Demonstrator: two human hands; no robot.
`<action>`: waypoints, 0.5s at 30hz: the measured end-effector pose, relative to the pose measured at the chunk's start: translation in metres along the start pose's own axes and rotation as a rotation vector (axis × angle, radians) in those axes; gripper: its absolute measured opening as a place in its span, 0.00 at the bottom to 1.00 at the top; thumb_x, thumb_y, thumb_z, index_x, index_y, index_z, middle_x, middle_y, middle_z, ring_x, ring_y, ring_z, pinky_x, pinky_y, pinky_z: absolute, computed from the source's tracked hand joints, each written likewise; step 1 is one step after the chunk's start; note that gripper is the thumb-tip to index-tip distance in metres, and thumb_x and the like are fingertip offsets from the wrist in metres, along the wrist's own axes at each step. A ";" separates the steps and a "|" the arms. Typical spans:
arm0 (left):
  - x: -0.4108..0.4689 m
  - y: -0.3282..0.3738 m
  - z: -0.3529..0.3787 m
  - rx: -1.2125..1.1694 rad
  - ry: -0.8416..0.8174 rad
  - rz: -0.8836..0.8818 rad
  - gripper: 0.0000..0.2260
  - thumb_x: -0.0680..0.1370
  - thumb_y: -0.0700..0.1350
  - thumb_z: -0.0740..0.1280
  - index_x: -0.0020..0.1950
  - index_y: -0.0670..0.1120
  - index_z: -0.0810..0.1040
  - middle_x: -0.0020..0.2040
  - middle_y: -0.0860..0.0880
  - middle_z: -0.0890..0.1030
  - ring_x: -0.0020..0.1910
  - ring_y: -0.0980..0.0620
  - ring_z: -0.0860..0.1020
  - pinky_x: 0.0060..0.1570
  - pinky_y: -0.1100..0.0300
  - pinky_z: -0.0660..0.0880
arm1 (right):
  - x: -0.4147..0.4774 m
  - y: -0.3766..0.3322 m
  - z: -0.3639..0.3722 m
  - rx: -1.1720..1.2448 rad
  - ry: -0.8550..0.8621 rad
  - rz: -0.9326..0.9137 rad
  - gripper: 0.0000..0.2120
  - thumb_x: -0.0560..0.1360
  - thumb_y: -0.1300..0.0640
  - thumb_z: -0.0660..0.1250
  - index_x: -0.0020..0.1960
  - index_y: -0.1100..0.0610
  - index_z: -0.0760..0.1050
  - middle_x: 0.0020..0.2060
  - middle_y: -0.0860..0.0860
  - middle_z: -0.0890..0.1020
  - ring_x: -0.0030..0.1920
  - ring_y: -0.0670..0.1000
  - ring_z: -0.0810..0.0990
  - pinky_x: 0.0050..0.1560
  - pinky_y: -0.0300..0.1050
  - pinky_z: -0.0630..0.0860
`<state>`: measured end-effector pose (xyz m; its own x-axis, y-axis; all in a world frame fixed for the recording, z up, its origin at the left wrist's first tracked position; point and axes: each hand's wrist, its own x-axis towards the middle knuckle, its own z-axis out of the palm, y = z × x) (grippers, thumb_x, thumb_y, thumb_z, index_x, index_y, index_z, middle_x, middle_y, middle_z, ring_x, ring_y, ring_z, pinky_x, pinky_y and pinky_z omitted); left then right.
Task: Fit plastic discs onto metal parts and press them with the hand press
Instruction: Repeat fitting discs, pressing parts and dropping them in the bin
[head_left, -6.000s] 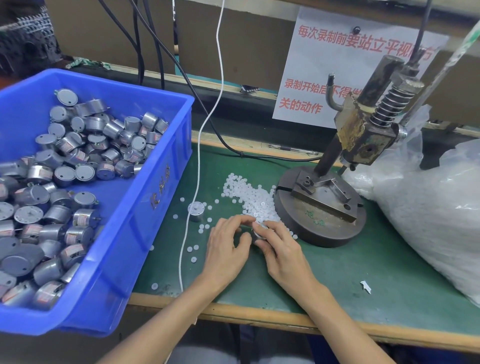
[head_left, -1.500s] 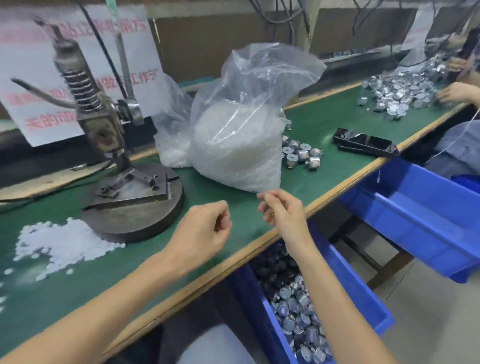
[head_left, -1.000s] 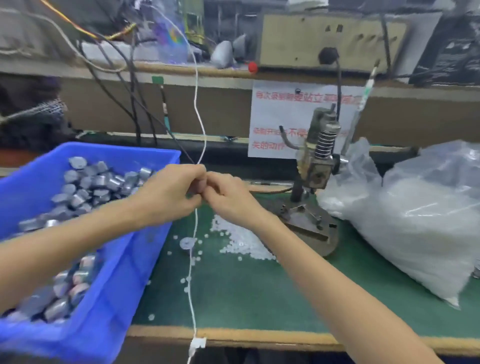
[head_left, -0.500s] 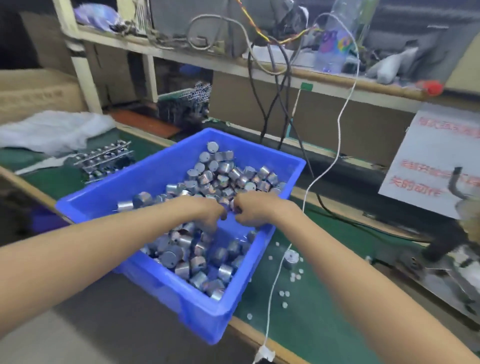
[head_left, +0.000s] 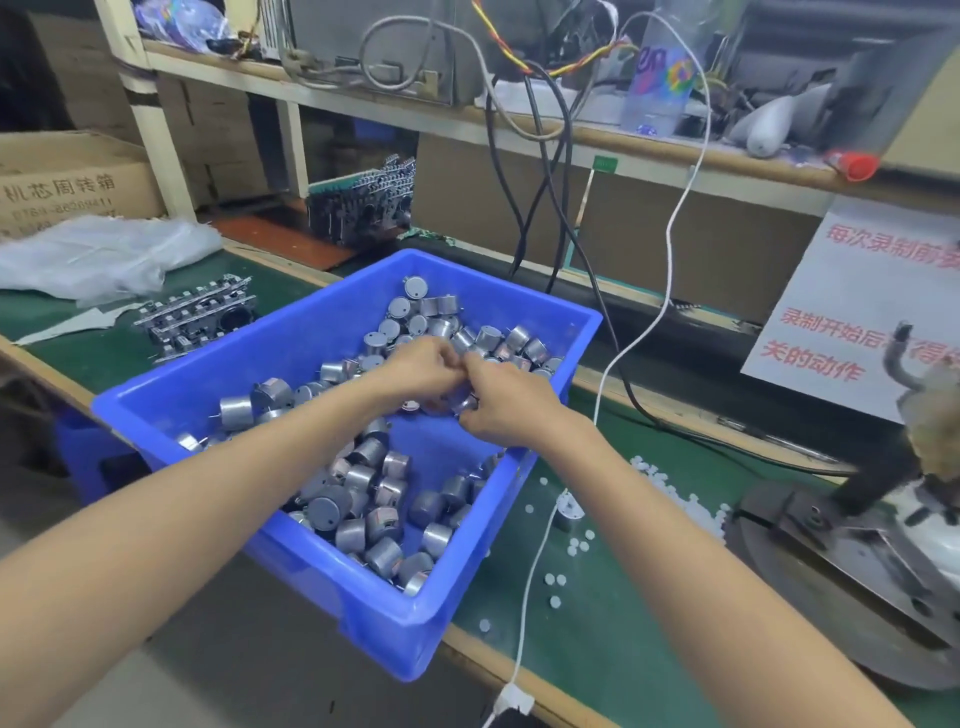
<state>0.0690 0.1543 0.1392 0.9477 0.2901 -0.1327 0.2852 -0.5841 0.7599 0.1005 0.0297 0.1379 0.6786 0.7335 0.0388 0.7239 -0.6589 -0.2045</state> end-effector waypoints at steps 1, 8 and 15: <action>-0.007 0.010 -0.003 -0.090 0.044 0.012 0.03 0.72 0.39 0.67 0.38 0.44 0.75 0.35 0.45 0.81 0.31 0.51 0.79 0.27 0.66 0.75 | -0.003 0.000 -0.002 0.088 0.049 -0.017 0.16 0.74 0.57 0.64 0.59 0.58 0.66 0.46 0.52 0.76 0.47 0.56 0.74 0.39 0.47 0.65; -0.051 0.081 0.022 0.068 0.239 0.294 0.11 0.65 0.49 0.73 0.44 0.46 0.77 0.35 0.52 0.76 0.35 0.55 0.74 0.30 0.62 0.66 | -0.066 0.030 -0.017 0.673 0.567 -0.021 0.14 0.70 0.68 0.67 0.53 0.60 0.72 0.33 0.40 0.75 0.31 0.36 0.74 0.31 0.30 0.66; -0.057 0.118 0.152 0.275 -0.052 0.460 0.12 0.75 0.43 0.65 0.57 0.42 0.73 0.56 0.43 0.75 0.55 0.43 0.74 0.49 0.56 0.69 | -0.152 0.100 0.023 0.724 0.693 0.376 0.18 0.69 0.67 0.66 0.51 0.48 0.70 0.45 0.46 0.80 0.43 0.44 0.77 0.39 0.30 0.68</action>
<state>0.0707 -0.0464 0.1401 0.9874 -0.0762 0.1384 -0.1409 -0.8213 0.5529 0.0671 -0.1434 0.0896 0.9303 0.0993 0.3531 0.3622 -0.4001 -0.8418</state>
